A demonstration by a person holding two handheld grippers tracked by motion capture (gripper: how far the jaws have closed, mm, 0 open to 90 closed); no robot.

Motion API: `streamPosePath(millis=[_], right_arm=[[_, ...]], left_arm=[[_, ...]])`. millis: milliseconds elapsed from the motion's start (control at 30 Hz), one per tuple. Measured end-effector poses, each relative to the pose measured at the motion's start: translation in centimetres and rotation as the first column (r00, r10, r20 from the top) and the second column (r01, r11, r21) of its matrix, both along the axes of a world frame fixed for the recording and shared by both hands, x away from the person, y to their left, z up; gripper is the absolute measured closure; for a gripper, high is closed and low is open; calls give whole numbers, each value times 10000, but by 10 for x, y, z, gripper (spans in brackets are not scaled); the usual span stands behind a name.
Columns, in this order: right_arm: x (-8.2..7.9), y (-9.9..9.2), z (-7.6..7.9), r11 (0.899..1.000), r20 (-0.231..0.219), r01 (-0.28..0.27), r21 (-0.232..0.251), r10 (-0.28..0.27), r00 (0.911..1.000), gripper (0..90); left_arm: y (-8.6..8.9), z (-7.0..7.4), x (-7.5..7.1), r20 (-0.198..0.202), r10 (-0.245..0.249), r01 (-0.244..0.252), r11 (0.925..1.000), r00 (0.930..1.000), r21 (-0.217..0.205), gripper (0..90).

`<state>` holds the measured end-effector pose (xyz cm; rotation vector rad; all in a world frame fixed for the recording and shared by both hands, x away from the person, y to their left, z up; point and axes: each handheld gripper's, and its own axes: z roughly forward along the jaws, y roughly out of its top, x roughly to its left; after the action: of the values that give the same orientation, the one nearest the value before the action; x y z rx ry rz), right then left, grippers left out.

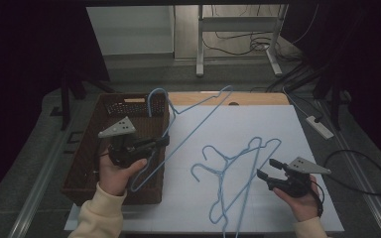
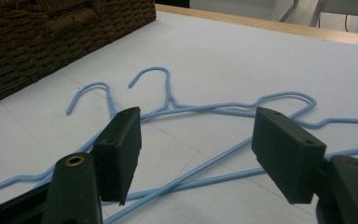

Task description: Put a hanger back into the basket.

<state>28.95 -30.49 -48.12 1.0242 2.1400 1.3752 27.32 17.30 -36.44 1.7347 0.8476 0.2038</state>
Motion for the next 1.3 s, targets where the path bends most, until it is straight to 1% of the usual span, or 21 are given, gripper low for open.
streamPosePath(millis=[67,167,300,367,433,500,667,733,867,933,1033,1067,1100,1200,1233,1267,1300], right_arm=[[0,0,0,10000,6,9,-25,-9,10000,340],[1,-1,0,10000,16,15,-49,-15,10000,340],[1,-1,0,10000,40,55,-17,-55,10000,340],[1,-2,0,10000,27,84,-38,-84,10000,340],[1,-3,0,9999,25,156,-54,-155,9999,340],[1,-3,-1,9998,-17,210,-16,-210,9998,340],[2,-4,-1,9997,-17,232,-55,-232,9997,340],[2,-3,-1,9997,-18,211,-118,-211,9998,340],[2,-3,-1,9996,4,253,-146,-253,9997,341],[2,-4,-2,9995,-3,302,-115,-302,9995,341],[2,-4,-2,9994,-42,325,-77,-325,9995,341],[2,-4,-2,9995,-46,316,-68,-316,9995,341],[2,-4,-2,9995,-31,305,-69,-305,9995,341],[2,-4,-2,9996,-19,266,-81,-266,9996,341],[2,-4,-2,9996,-17,271,-62,-271,9996,341],[2,-4,-2,9996,-25,264,-49,-264,9996,341],[2,-4,-2,9996,-30,262,-40,-262,9997,341]], left_arm=[[8,0,2,8,93,-93,10000,10000,-33,861],[21,1,3,101,297,-298,9995,9995,72,861],[40,3,3,223,671,-673,9977,9975,96,861],[49,2,3,297,826,-833,9963,9961,213,861],[58,1,3,382,1142,-1158,9923,9927,442,861],[68,-2,5,311,1311,-1324,9903,9909,431,861],[86,-7,8,338,1730,-1751,9817,9843,748,861],[92,-10,8,395,1851,-1883,9766,9819,1040,861],[98,-16,11,297,1973,-1995,9707,9799,1340,861],[100,-18,12,229,2009,-2021,9695,9793,1387,861],[105,-20,13,188,2158,-2162,9657,9763,1435,861],[107,-20,13,210,2223,-2230,9647,9748,1399,861],[110,-21,13,313,2280,-2302,9634,9732,1376,861],[118,-25,11,536,2305,-2358,9622,9716,1360,861],[121,-27,11,521,2296,-2348,9614,9719,1434,861],[124,-28,11,488,2306,-2356,9579,9718,1641,861],[126,-30,12,434,2369,-2408,9522,9706,1882,861]])
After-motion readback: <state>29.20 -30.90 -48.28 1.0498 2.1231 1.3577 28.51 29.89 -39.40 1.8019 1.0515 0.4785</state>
